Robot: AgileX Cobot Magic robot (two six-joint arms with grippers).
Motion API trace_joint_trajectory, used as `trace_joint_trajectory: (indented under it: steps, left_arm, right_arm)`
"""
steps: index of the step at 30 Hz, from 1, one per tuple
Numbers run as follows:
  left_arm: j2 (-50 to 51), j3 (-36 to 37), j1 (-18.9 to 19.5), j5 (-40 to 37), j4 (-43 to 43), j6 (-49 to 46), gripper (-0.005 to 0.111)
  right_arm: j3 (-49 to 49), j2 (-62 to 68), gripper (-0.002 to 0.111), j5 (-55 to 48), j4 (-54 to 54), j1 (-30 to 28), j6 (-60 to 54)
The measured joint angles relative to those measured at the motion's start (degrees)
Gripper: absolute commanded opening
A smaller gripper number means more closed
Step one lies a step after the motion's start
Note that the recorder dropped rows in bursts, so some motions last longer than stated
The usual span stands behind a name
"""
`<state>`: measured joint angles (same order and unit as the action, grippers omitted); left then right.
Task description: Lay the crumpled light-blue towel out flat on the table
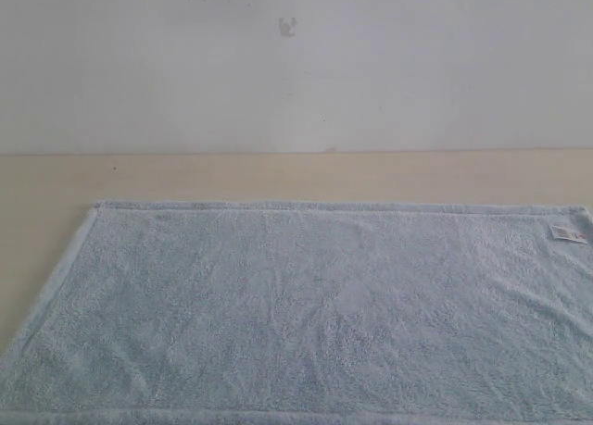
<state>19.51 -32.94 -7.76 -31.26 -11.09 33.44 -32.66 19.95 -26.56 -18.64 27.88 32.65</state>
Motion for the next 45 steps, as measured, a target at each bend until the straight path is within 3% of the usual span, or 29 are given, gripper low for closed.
trace_joint_trajectory:
  steps: [6,16,19,23,29,34,45]
  left_arm:
    - [0.0,0.0,0.0,-0.1,0.1,0.0,0.004]
    - [0.0,0.0,0.0,-0.1,0.1,0.0,0.004]
    - [0.0,0.0,0.0,-0.1,0.1,0.0,0.004]
    - [0.0,0.0,0.0,-0.1,0.1,0.0,0.004]
    - [0.0,0.0,0.0,-0.1,-0.2,0.0,0.004]
    - [0.0,0.0,0.0,-0.2,-0.2,0.0,0.004]
    - [0.0,0.0,0.0,-0.2,-0.3,0.0,0.004]
  right_arm:
    - [0.0,-1.3,0.0,-11.0,0.3,0.0,0.5]
    - [1.4,-1.2,0.0,-10.8,0.1,0.0,0.1]
    - [6.9,-2.8,0.0,-5.1,1.5,0.0,-5.5]
    - [15.4,-9.3,0.0,6.0,10.5,-2.2,-24.4]
    - [24.0,-17.8,0.0,9.8,17.2,-9.8,-37.1]
    - [29.3,-19.5,0.0,10.2,18.3,-13.5,-34.4]
    - [32.4,-19.6,0.0,8.5,18.6,-13.7,-31.1]
